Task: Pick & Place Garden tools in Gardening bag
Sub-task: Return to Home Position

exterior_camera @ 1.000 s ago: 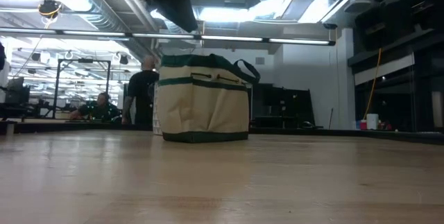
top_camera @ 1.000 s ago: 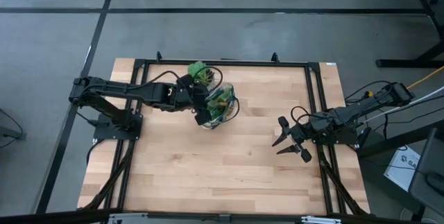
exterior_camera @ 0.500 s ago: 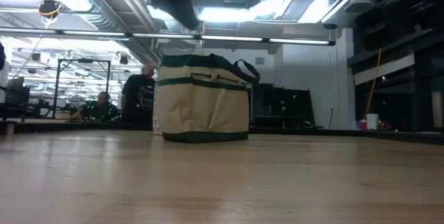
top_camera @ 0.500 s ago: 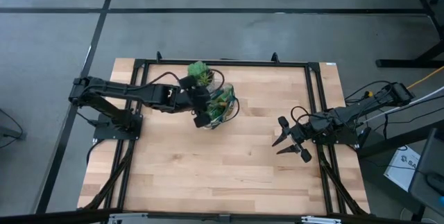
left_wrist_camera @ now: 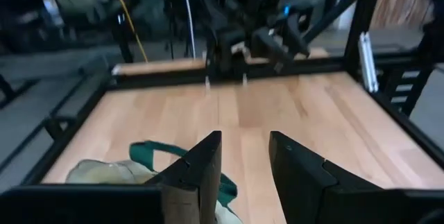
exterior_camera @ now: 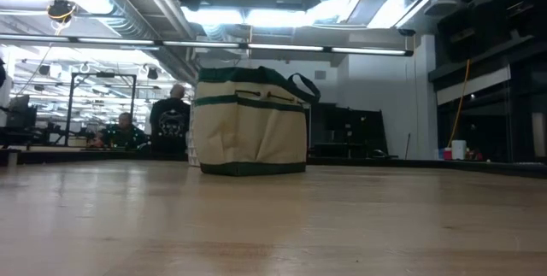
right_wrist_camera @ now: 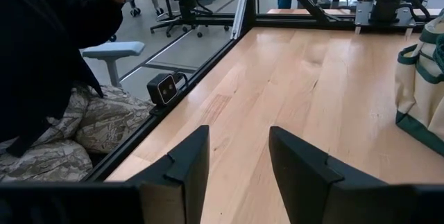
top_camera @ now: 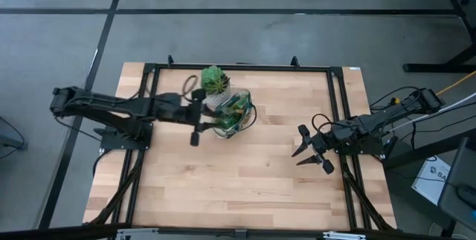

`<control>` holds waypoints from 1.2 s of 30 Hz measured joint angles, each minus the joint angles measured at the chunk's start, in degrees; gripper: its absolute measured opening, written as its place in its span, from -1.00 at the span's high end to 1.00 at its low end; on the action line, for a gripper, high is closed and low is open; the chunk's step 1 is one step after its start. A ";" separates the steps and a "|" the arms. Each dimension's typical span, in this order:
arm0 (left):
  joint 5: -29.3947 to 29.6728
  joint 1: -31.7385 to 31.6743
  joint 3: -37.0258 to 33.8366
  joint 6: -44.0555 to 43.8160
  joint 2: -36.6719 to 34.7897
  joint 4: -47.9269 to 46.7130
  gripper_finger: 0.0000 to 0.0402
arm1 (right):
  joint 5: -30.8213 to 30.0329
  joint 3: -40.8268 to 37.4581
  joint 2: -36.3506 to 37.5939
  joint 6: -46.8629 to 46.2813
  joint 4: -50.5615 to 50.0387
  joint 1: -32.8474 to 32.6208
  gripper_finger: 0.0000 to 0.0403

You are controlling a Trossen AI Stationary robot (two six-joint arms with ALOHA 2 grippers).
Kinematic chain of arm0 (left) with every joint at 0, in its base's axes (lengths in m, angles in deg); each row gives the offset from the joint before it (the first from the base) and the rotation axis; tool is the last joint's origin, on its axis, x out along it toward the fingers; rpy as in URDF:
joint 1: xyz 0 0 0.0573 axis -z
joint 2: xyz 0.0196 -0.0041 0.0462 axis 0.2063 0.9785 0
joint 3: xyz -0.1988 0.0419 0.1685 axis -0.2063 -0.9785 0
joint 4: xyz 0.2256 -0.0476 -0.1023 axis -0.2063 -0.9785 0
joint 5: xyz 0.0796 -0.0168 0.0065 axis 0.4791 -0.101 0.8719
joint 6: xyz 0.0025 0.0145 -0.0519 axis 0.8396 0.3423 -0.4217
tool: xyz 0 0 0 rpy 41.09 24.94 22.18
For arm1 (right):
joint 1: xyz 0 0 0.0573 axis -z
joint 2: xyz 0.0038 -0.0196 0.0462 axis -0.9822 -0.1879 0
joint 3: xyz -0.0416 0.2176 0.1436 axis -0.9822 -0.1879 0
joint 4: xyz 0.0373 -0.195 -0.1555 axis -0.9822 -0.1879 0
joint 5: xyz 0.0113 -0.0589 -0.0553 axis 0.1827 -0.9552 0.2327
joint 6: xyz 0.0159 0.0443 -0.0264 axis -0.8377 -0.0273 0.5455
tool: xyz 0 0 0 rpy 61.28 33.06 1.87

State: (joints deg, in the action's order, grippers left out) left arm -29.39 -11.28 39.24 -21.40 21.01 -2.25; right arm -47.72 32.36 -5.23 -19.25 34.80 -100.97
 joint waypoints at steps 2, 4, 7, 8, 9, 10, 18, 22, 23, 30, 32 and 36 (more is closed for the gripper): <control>-0.22 0.02 -3.38 0.60 -3.36 3.12 0.41 | 0.00 0.00 0.00 0.01 -0.03 0.00 0.24; -0.35 0.04 -6.28 1.61 -6.46 5.08 0.41 | 0.00 0.00 0.00 0.02 -0.02 0.02 0.24; -0.64 0.06 -9.35 1.87 -9.91 6.09 0.40 | 0.00 0.00 0.00 0.02 -0.02 0.02 0.24; -0.64 0.06 -10.04 1.26 -10.72 6.23 0.40 | 0.00 0.00 0.00 0.00 -0.02 0.01 0.24; -0.66 0.06 -10.73 0.45 -11.39 6.16 0.40 | 0.00 0.00 0.00 0.02 -0.02 0.00 0.24; -0.69 0.08 -11.25 -0.75 -11.89 6.06 0.41 | 0.00 0.00 0.00 0.02 -0.02 0.01 0.24; -0.66 0.06 -11.81 -4.43 -11.98 4.70 0.42 | -0.02 0.00 0.00 0.01 -0.02 0.02 0.24; -0.66 0.06 -11.81 -4.49 -11.98 4.38 0.42 | -0.02 0.00 0.00 0.02 -0.02 0.02 0.24; -0.66 0.06 -11.81 -4.50 -11.98 4.37 0.42 | -0.02 0.00 0.00 0.01 -0.02 0.02 0.24; -0.64 0.06 -11.81 -4.50 -11.98 4.37 0.40 | -0.02 0.00 0.00 0.01 -0.02 0.00 0.24; -0.64 0.06 -11.81 -4.50 -11.98 4.37 0.41 | -0.04 0.00 0.00 0.00 -0.02 0.00 0.24; -0.64 0.06 -11.81 -4.50 -11.98 4.37 0.41 | -0.04 0.00 0.00 0.02 -0.02 0.01 0.24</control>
State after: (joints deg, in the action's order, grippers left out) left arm -30.03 -11.22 27.43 -25.90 9.03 2.12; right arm -47.76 32.36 -5.23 -19.23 34.78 -100.96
